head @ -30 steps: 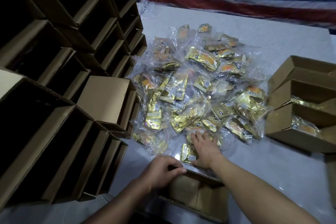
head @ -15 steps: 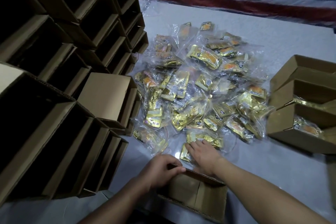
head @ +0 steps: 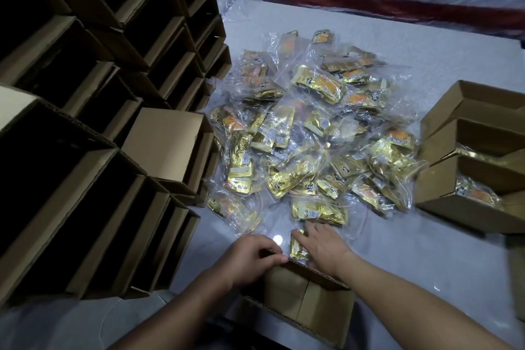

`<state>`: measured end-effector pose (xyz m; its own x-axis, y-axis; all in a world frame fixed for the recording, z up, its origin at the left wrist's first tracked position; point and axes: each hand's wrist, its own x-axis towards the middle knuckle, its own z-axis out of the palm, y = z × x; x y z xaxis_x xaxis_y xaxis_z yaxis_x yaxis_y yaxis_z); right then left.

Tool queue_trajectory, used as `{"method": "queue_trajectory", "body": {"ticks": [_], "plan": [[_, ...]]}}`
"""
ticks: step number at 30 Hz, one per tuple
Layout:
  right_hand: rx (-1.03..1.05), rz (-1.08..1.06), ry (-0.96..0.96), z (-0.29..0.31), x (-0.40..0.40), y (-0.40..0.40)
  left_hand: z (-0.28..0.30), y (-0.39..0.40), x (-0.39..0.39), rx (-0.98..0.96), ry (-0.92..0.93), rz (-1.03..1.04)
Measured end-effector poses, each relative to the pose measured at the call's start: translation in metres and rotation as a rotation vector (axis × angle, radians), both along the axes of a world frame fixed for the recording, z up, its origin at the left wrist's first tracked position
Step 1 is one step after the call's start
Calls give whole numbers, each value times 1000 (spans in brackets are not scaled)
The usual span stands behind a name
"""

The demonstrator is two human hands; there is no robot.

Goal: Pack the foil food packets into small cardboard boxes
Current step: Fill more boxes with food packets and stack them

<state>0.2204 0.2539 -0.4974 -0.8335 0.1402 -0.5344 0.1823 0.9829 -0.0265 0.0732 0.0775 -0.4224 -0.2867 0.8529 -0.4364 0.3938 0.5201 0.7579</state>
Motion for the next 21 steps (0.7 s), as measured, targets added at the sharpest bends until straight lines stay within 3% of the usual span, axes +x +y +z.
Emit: {"method": "queue_trajectory", "body": {"ticks": [4, 7, 12, 17, 21], "plan": [[6, -5, -47, -9, 14, 5, 0, 0, 0, -3, 3, 21], [-247, -262, -17, -1, 26, 19, 0, -1, 0, 4, 9, 21], [-792, -839, 284, 55, 41, 37, 0, 4, 2, 20, 25, 14], [-1126, -1317, 600, 112, 50, 48, 4, 19, 6, 3, 31, 15], [-1280, -1400, 754, 150, 50, 31, 8, 34, 10, 0, 33, 27]]}}
